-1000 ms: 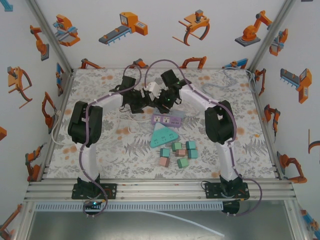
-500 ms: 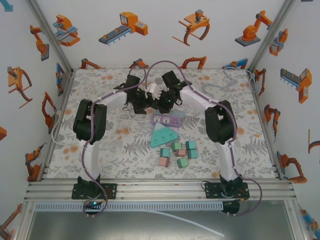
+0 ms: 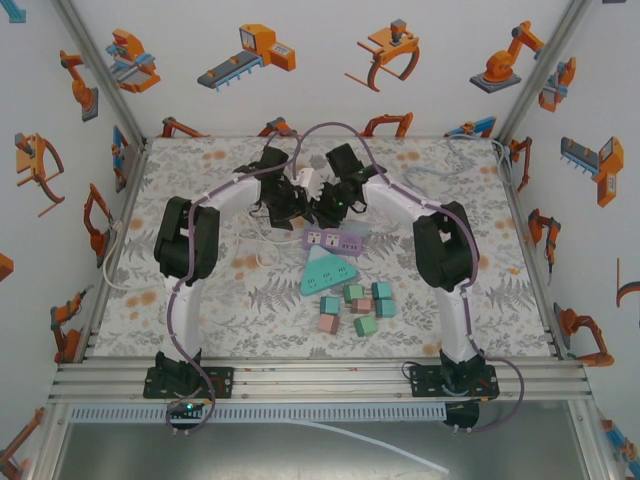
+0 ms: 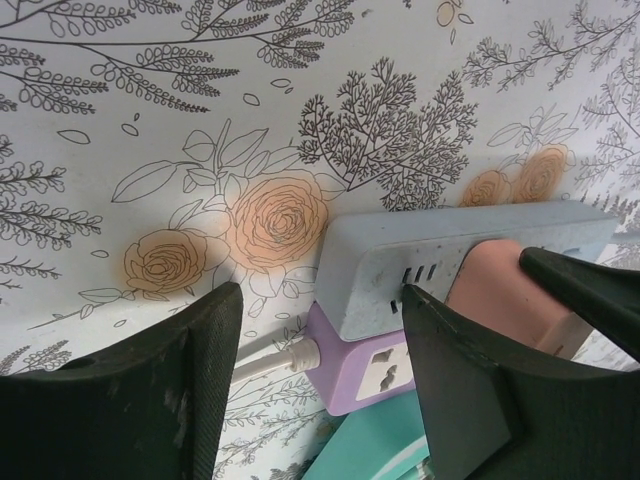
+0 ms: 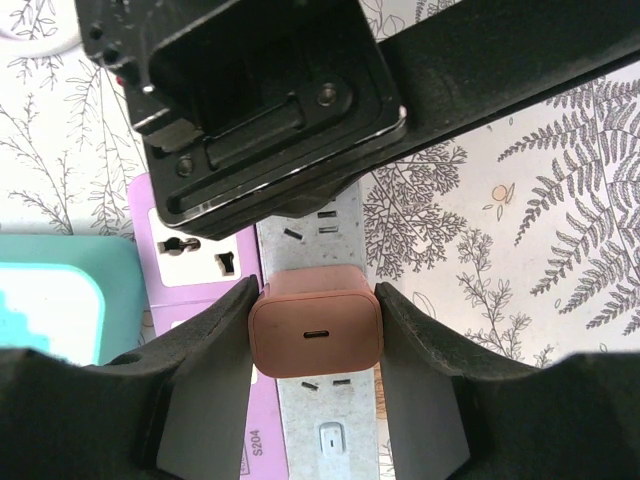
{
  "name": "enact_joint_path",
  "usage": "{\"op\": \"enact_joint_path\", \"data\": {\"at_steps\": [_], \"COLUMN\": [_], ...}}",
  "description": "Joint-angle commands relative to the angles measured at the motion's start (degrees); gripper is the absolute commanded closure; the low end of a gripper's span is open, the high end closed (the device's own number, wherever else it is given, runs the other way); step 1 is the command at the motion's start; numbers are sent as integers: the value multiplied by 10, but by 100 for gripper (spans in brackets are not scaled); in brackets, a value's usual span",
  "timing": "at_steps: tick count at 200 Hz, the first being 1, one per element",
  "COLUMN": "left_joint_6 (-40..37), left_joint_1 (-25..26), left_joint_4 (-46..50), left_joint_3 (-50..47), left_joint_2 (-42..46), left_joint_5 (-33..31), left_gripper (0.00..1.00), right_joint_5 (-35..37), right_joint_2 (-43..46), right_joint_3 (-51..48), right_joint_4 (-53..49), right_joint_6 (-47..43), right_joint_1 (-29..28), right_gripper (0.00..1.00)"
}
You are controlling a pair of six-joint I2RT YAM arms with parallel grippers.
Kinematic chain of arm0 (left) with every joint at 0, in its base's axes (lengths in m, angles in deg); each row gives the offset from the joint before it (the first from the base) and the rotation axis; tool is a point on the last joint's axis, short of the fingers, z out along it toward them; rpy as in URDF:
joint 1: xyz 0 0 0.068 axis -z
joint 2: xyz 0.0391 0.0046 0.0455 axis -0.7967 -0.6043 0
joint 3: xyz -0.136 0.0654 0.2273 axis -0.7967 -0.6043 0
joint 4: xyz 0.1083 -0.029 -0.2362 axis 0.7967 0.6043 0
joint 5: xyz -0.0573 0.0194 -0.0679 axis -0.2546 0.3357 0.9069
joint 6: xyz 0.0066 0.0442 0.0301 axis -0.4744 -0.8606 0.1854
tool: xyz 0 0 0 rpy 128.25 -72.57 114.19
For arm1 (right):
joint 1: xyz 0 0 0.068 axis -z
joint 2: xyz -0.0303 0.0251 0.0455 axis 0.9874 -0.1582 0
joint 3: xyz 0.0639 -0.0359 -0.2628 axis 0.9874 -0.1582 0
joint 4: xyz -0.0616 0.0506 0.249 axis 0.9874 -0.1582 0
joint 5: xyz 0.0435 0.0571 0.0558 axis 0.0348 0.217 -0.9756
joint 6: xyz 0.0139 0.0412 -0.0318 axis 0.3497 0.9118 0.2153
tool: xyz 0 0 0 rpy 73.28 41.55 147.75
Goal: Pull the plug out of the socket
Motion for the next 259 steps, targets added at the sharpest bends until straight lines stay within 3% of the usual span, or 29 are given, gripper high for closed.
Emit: {"op": "enact_joint_path", "data": {"at_steps": [1,100,166,259], "left_joint_6": [-28,-65,-66,-79], "left_joint_1": [-1,0,3,13], "left_joint_4": [77,130,178,223], "left_joint_3": [-14,-18,6,60], "left_joint_2": [-52,-77,-90,-121], "left_joint_5": [-68,-124,-185,-220], "left_gripper": [38,42,42,41], "right_joint_5": [-44,-38,-90,-86], "right_joint_2": [41,67,78,74], "right_joint_3": [-5,-46,-45,-14], "right_joint_4": [38,100,110,68], "right_joint_6": [15,31,34,37], "right_joint_1": [4,16,24,22], "right_gripper": [75,82,86,90]}}
